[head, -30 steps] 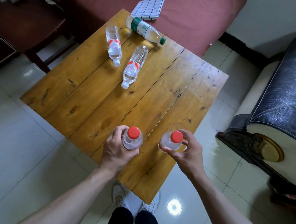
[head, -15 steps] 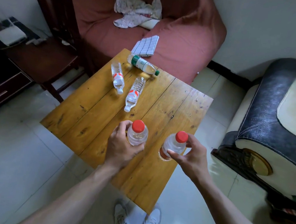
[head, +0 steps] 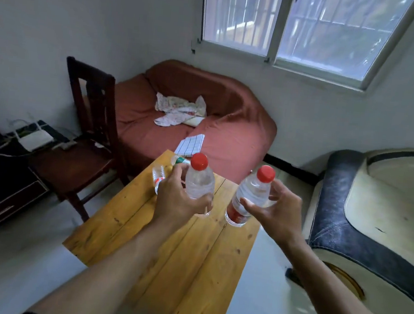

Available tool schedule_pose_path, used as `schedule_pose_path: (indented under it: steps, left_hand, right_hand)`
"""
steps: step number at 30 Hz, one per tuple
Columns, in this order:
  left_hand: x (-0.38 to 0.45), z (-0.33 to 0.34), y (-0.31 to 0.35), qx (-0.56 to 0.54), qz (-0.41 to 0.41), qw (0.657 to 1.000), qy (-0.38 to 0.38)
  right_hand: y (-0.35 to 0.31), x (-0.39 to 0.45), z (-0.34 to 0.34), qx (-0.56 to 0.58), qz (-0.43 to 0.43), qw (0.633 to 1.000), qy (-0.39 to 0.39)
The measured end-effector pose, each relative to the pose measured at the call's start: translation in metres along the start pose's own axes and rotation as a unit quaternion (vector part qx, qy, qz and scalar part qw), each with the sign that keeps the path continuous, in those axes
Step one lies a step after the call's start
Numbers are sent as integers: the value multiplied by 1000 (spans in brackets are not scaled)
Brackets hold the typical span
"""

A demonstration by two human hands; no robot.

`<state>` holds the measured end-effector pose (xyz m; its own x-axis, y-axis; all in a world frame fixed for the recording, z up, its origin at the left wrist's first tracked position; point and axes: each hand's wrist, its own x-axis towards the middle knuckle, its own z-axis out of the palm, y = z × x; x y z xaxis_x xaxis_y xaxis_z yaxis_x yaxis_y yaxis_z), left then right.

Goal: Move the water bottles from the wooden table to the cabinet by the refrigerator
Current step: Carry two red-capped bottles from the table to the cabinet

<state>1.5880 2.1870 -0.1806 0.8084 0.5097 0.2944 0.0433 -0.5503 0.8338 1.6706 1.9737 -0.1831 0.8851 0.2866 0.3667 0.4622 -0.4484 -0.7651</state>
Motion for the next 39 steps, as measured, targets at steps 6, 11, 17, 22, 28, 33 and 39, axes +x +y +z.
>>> schedule_pose_path:
  steps: [6, 11, 17, 22, 28, 33, 39]
  left_hand:
    - [23, -23, 50, -24, 62, 997, 35]
    - [29, -29, 69, -19, 70, 997, 31]
    - [28, -21, 78, 2, 64, 998, 22]
    - [31, -8, 83, 2, 51, 999, 9]
    - [41, 3, 86, -24, 41, 998, -33]
    - [52, 15, 93, -63, 64, 993, -76]
    - [57, 35, 91, -125, 108, 971, -174]
  right_hand:
    - [-36, 27, -39, 22, -14, 997, 70]
    - [-52, 38, -60, 38, -35, 995, 82]
    - [-50, 42, -79, 46, -40, 996, 72]
    - [-42, 41, -88, 39, -33, 996, 72]
    - [-44, 30, -102, 22, -11, 995, 97]
    - [-54, 15, -118, 2, 31, 990, 141]
    - [-65, -25, -129, -52, 104, 969, 219]
